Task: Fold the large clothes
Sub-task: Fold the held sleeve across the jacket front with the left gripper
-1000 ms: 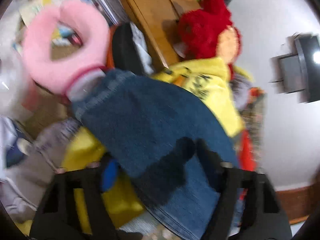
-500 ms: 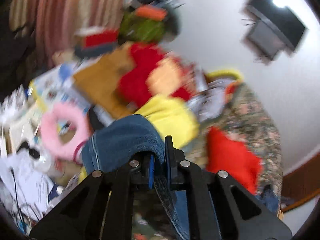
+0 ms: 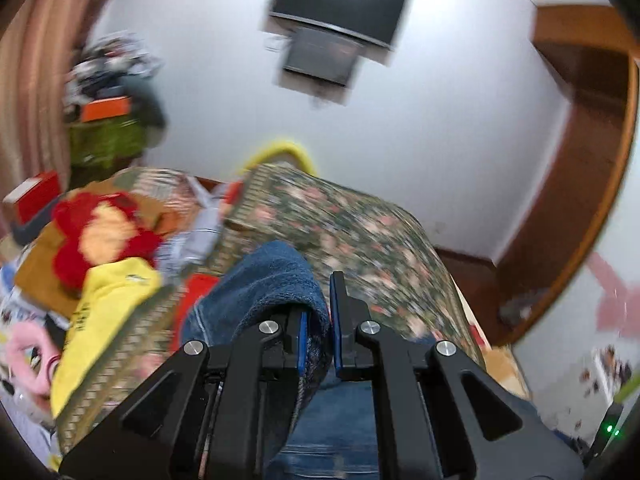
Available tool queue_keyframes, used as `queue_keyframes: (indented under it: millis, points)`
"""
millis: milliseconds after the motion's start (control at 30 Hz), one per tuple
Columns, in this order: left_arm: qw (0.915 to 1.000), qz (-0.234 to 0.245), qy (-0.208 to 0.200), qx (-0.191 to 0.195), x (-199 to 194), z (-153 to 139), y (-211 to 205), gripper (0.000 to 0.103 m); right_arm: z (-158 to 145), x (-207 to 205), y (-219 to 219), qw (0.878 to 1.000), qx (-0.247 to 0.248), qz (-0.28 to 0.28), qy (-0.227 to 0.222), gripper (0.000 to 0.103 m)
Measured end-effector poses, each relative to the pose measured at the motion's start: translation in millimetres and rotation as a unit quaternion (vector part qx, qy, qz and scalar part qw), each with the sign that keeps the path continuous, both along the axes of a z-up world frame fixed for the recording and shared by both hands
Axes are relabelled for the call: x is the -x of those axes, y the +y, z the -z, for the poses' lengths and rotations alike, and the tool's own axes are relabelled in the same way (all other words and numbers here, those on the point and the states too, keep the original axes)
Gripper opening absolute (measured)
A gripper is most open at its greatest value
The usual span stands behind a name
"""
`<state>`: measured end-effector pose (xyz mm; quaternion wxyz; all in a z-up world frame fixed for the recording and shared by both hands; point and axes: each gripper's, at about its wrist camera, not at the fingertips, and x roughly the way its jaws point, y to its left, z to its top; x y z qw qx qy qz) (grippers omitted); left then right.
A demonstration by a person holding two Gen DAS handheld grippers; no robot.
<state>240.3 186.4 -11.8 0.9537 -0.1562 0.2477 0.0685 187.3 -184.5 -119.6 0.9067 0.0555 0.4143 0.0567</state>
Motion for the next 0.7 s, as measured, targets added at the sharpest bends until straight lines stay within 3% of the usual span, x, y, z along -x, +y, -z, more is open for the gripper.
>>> queue_keyframes:
  millis: [100,267,400,467,567,600,700]
  points:
    - [0.9984,0.047,0.025,-0.02,-24,15,-53,0.009,6,0,-19,1.0,-0.024,0.017,0.01,0.103]
    - [0.9867,0.124,0.1,-0.028,-53,69,-124,0.009,18,2,-43,0.998,-0.041,0.037,0.03,0.103]
    - [0.9637,0.184,0.192,-0.02,-61,123,-171,0.009,25,5,-55,0.997,-0.035,0.046,0.044,0.103]
    - [0.952,0.211,0.221,-0.01,-57,144,-190,0.009,28,6,-59,0.997,-0.033,0.048,0.048,0.103]
    - [0.9361,0.246,0.25,-0.028,-47,166,-219,0.012,30,5,-61,0.997,-0.029,0.05,0.052,0.103]
    - [0.9304,0.258,0.258,-0.037,-41,171,-227,0.02,31,4,-61,0.997,-0.03,0.048,0.054,0.103]
    - [0.9235,0.277,0.262,-0.038,-26,176,-240,0.055,30,2,-57,0.997,-0.038,0.04,0.059,0.103]
